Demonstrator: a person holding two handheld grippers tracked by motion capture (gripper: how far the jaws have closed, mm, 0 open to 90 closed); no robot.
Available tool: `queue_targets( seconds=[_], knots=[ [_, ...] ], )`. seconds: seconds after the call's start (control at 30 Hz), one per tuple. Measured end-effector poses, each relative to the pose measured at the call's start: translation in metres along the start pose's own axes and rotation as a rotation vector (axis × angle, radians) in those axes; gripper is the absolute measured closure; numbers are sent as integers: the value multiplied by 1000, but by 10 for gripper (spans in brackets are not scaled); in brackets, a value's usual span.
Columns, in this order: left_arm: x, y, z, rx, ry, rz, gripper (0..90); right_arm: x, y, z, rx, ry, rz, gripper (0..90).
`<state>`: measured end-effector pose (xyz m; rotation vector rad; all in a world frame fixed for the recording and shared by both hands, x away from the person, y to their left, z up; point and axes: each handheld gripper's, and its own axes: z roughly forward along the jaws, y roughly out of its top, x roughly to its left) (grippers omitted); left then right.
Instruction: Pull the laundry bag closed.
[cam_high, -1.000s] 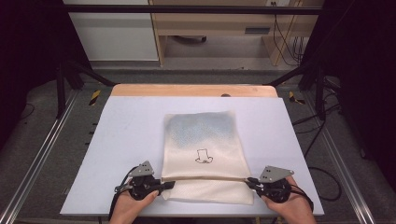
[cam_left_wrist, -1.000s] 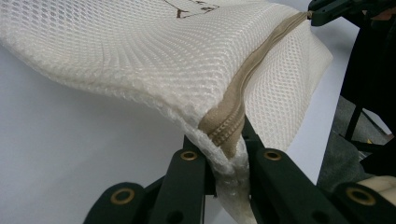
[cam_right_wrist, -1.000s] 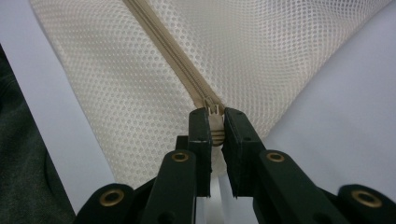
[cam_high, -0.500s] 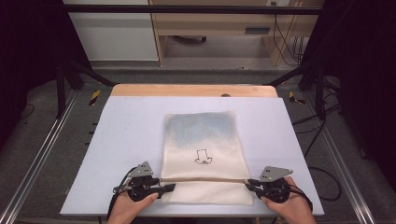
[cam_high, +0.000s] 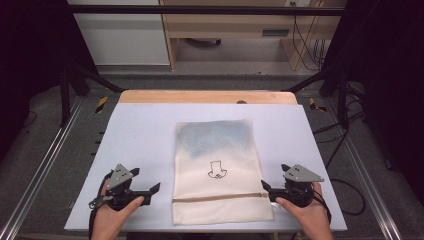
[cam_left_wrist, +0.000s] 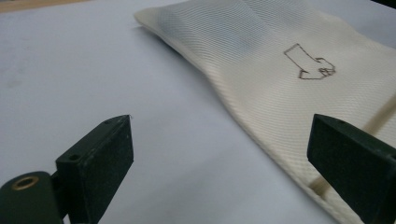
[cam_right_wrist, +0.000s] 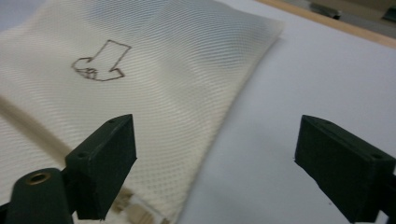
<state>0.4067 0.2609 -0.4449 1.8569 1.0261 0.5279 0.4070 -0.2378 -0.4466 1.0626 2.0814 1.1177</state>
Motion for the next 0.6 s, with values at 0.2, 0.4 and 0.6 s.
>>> queue_targets(
  seconds=[0.2,0.4,0.6],
  knots=[
    [31,-5,-3,-25,79,-23,59,-20,-9,-5,-6,-77,60,59],
    [51,-10,3,14,136,-30,58,-35,-23,-6,58,-149,122,82],
    [54,-12,8,42,151,-25,54,-42,-33,-6,111,-187,143,116]
  ],
)
